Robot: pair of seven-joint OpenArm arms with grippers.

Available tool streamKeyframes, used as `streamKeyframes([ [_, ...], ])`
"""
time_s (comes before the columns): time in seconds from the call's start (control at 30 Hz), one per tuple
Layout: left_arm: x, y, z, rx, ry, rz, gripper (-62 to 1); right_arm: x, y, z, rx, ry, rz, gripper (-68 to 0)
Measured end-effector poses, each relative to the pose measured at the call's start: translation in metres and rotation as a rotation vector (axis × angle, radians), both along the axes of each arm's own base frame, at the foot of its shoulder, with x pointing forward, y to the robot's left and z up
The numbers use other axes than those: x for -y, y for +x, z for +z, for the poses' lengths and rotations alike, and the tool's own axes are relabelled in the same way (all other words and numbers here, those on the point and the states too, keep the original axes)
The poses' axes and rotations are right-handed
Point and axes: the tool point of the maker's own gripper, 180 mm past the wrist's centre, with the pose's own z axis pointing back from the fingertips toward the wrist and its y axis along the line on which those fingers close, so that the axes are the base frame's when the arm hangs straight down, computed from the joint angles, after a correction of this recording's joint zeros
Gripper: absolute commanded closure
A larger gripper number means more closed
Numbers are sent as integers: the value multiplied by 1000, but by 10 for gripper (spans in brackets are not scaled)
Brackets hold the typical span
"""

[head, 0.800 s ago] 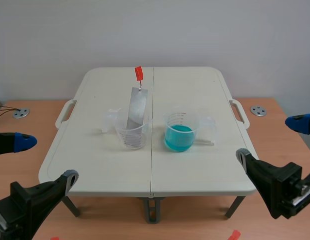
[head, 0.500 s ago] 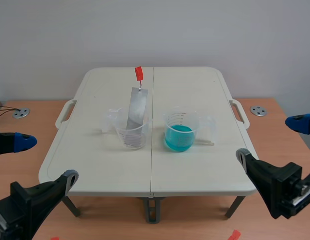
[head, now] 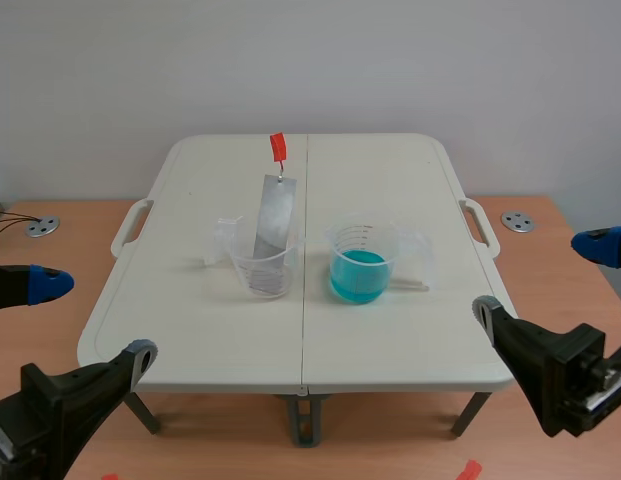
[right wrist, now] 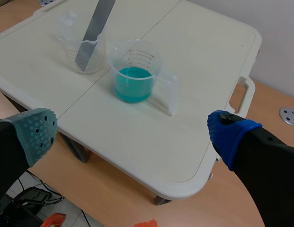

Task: Hold the metal plate by the orange handle, dip it into the blue solution, take it out and point at it, then put the plate back in the beaker on the left.
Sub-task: 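Lift the metal plate out of the left beaker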

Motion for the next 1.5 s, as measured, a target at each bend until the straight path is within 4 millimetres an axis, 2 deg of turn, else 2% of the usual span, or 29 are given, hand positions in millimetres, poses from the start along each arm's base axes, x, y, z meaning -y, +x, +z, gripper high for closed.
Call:
streamKeyframes([
  [1.0,0,0,0,0,0,0,-623,0,0,0,0,0,0,-663],
  [1.47,0,0,-1,-3,2,0,-622,-1,9,11,51,9,2,-663],
  [1.5,0,0,0,-3,1,0,-540,-1,10,12,52,8,2,-663],
])
